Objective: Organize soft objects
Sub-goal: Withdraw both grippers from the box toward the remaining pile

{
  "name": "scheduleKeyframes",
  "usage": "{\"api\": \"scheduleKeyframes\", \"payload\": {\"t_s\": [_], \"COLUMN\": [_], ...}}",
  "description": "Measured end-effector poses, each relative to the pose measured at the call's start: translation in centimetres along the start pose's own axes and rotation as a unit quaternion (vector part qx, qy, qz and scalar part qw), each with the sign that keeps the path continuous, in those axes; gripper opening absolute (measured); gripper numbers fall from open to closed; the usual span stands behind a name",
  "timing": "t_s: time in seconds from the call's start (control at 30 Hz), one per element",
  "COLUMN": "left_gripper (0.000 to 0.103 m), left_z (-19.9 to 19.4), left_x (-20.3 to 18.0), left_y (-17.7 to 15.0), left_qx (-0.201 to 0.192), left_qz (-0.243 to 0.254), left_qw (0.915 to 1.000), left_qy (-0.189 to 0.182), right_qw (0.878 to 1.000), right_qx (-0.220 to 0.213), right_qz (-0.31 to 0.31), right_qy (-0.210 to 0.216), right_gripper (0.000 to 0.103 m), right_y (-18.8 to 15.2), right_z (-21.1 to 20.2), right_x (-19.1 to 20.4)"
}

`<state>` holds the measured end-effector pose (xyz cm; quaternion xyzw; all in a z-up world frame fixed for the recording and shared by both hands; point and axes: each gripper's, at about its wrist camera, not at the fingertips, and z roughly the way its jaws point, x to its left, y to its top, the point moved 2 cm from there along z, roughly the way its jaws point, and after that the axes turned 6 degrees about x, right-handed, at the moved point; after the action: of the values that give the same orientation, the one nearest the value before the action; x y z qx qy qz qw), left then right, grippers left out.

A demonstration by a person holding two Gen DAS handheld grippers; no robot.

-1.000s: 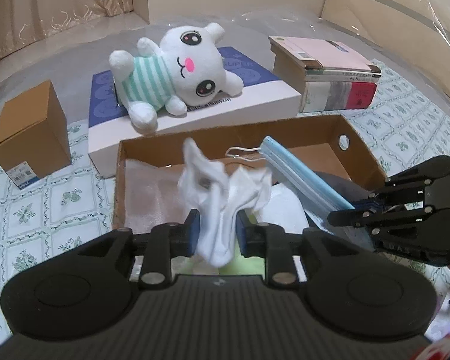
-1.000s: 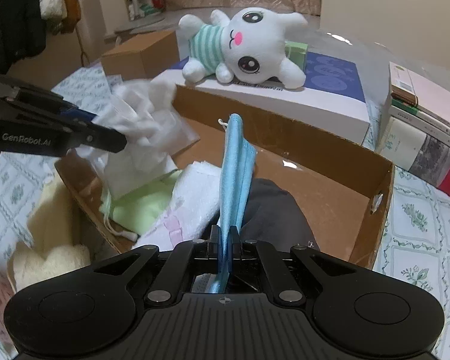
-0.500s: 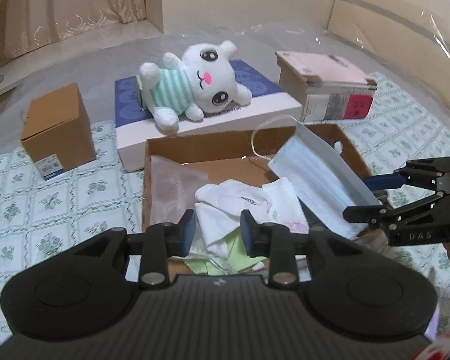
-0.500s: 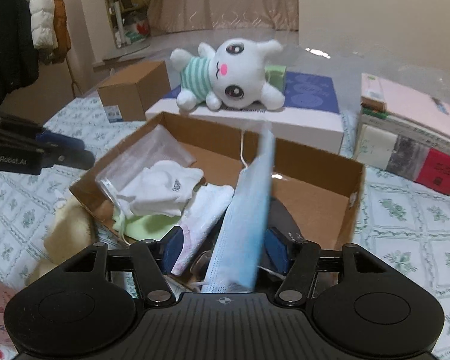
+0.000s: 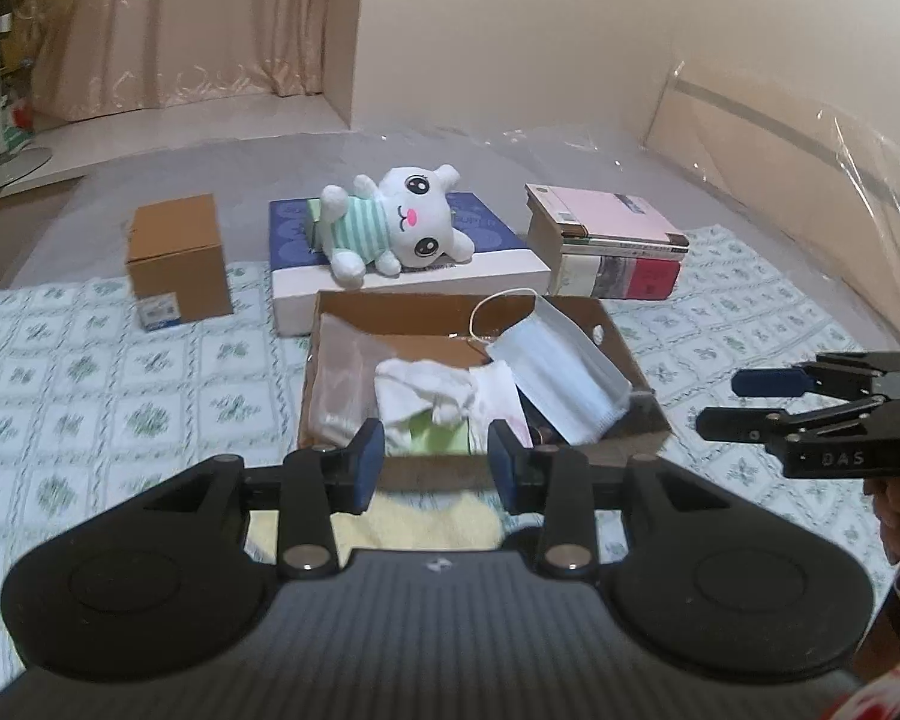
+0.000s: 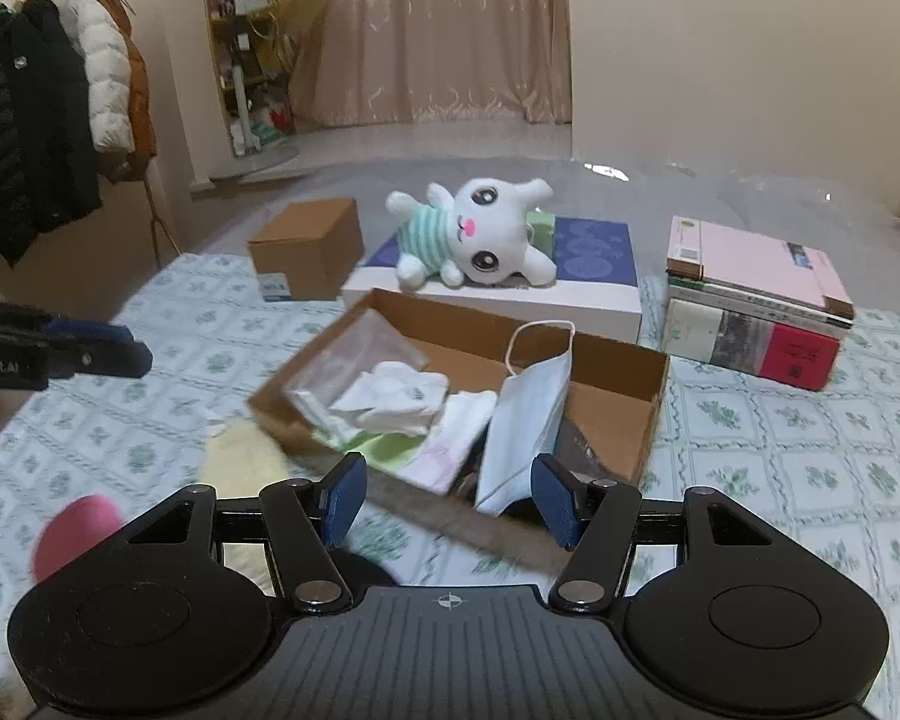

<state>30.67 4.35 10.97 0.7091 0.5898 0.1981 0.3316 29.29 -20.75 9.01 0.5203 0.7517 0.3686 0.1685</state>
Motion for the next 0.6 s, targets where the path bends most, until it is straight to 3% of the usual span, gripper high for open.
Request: {"api": "scheduleKeyframes", "payload": {"t_s": [0.1, 0.27, 0.33, 0.6], "left_gripper": [0.035, 0.045, 0.054, 0.074], "left_z": [-2.7, -6.8, -8.2, -12.3], "left_x": [-0.1, -0.3, -0.5, -2.6], "left_y": [-2.2, -5.9, -7.2, -12.8], "left_qx": [-0.01, -0.033, -0.041, -0.061], "left_qz": [-0.015, -0.042, -0.051, -0.057], "left_qw": [0.9997, 0.9982, 0.9974, 0.9946], "left_qy": [0.013, 0.026, 0.03, 0.061], "right_qw": [1.0, 0.999, 0.999, 0.998], "right_qx": [-0.012, -0.036, -0.042, -0.039], "right_qz": [0.002, 0.011, 0.017, 0.049], "right_qy": [0.004, 0.008, 0.009, 0.018], "right_gripper": [0.061, 0.061, 0.061, 0.061], "right_y": [-1.5, -4.7, -6.3, -12.7], "right_z": [-2.5, -6.1, -7.1, -9.7], "right_x": [1.5, 4.0, 4.9, 7.0]}}
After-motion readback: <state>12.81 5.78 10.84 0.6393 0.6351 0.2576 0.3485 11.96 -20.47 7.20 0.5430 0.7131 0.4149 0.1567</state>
